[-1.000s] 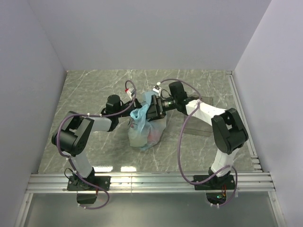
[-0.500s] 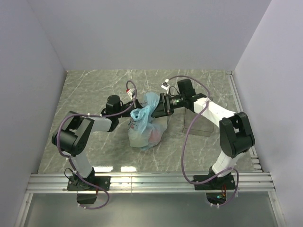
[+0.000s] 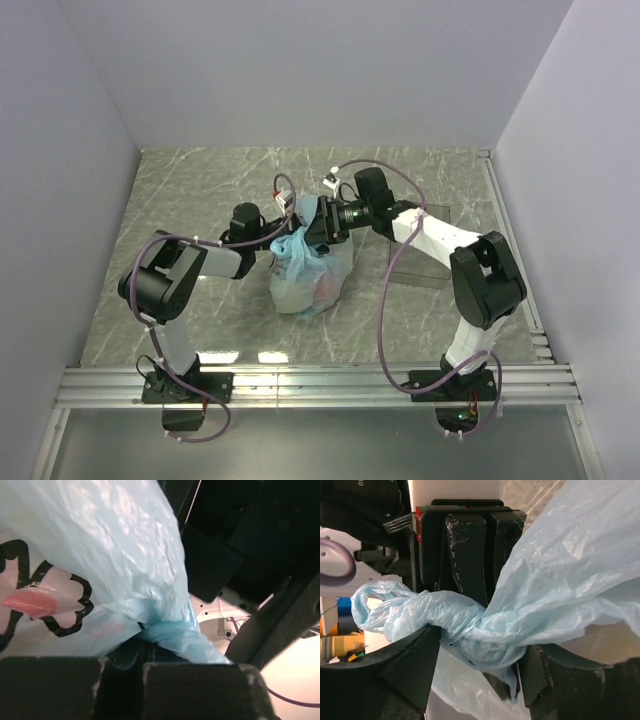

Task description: Place the fake fruits into the plastic bag and tie a complex knot

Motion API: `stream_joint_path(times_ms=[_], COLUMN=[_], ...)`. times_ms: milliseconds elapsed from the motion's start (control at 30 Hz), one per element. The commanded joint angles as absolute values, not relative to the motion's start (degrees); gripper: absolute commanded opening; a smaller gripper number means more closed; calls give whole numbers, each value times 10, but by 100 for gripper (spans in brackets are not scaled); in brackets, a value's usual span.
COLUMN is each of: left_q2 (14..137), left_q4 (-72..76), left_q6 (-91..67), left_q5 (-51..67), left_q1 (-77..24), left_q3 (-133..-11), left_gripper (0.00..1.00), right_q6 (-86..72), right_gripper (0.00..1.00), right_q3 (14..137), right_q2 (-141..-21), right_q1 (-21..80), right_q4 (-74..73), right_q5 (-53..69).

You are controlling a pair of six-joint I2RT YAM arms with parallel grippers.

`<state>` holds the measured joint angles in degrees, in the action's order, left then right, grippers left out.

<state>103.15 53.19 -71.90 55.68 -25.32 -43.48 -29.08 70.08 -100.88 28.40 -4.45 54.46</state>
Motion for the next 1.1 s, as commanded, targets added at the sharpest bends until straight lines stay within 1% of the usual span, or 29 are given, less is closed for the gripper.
stream_joint_path(times_ms=[0,133,167,233,300,400,600,700,733,800,833,900,933,967,1033,1067], left_q2=[1044,1040,1037,1035,1033,1028,1037,1042,1045,1049,1051,1053,1052,1053,1054,1055], left_q4=[587,601,604,619,627,636,668,681,685,695,697,694,693,693,696,695], left_q6=[-733,-744,-744,-755,-764,-771,-797,-816,-821,-839,-845,-851,-853,-854,-861,-862], left_q5=[559,554,552,551,548,543,544,544,544,543,542,541,539,538,536,536], left_q1=[-268,-268,-269,-268,-268,-268,-267,-267,-267,-267,-267,-267,-266,-267,-266,-266], left_q3=[-461,-458,-458,-457,-454,-449,-450,-455,-456,-458,-458,-461,-461,-463,-464,-465], left_gripper=[0,0,0,0,0,0,0,0,0,1,0,0,1,4,7,11], right_q6=[-322,-285,-276,-236,-187,-145,-120,-118,-117,-128,-136,-163,-174,-191,-200,-205], right_gripper=[69,76,81,86,87,88,87,83,76,67,59,53,49,47,46,46], right_q3=[679,662,664,682,700,714,698,687,681,669,657,643,640,635,620,614], right_q2=[-991,-972,-969,-968,-967,-948,-904,-896,-894,-888,-885,-884,-885,-885,-882,-880], right_q1=[314,295,289,273,265,240,201,182,177,169,167,168,168,168,168,168], right_q4=[16,-30,-42,-95,-165,-222,-263,-272,-272,-250,-237,-208,-198,-188,-162,-155], right_q5=[547,552,553,556,562,577,609,616,617,614,608,598,599,600,600,595])
